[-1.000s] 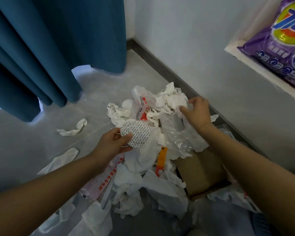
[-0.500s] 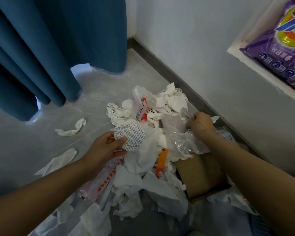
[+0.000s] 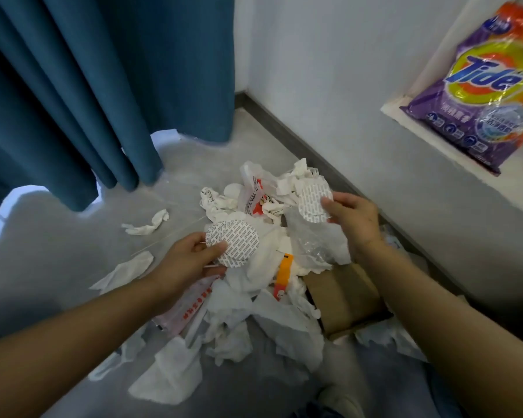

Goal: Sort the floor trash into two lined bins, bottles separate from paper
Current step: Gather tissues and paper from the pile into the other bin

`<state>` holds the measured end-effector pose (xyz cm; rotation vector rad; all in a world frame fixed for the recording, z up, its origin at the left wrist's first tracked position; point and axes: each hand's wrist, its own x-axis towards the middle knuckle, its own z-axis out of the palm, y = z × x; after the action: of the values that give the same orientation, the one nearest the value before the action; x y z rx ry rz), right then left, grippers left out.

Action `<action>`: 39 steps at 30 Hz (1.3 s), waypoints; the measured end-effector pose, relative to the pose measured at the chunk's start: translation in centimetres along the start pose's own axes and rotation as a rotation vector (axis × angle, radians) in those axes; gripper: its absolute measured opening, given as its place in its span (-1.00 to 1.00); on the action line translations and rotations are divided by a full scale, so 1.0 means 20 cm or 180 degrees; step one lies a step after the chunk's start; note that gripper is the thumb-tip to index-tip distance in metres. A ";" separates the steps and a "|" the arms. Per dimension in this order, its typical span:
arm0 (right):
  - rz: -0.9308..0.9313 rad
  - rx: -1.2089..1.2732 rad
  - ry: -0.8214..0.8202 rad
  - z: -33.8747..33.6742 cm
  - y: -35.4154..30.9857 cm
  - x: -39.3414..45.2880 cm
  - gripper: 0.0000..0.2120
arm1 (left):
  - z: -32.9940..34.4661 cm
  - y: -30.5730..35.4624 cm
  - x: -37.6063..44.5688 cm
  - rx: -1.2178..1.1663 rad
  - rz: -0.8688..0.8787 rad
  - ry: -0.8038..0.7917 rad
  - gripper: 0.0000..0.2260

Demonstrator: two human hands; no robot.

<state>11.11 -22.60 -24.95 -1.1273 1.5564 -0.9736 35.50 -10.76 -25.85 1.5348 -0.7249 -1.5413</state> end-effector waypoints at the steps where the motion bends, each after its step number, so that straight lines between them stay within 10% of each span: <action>1: 0.0080 0.0210 -0.0224 0.02 -0.04 -0.08 -0.81 | 0.00 0.00 -0.04 0.0025 0.0002 0.0015 -0.77; 6: -0.0008 0.0562 -0.1227 0.11 -0.11 -0.38 -0.84 | 0.07 0.02 -0.21 0.0071 0.0071 -0.0018 -0.80; 13: -0.0416 -0.0194 -0.1125 0.16 0.00 -0.51 -0.74 | 0.16 0.03 -0.30 -0.0204 0.0084 -0.0036 -0.76; 23: -0.0631 -0.0657 -0.0658 -0.15 -0.08 -0.51 -0.76 | 0.44 0.15 -0.18 0.0115 0.0088 -0.0630 -0.79; 29: -0.2081 -0.2064 0.0710 -0.63 -0.17 -0.49 -0.91 | 0.63 0.20 -0.22 0.0318 0.0351 -0.0642 -0.89; 33: -0.1396 -0.2593 0.1721 -1.05 -0.18 -0.37 -0.72 | 0.64 0.23 -0.25 0.0342 0.0384 -0.0673 -0.80; 39: -0.0159 -0.3091 0.1673 -1.38 -0.10 -0.18 -0.56 | 0.64 0.21 -0.27 0.0170 0.0218 -0.0721 -0.90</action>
<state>-14.85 -17.62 -15.79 -1.6310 2.5781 -0.5313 23.11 -10.08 -18.39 1.3720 -0.9434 -1.6725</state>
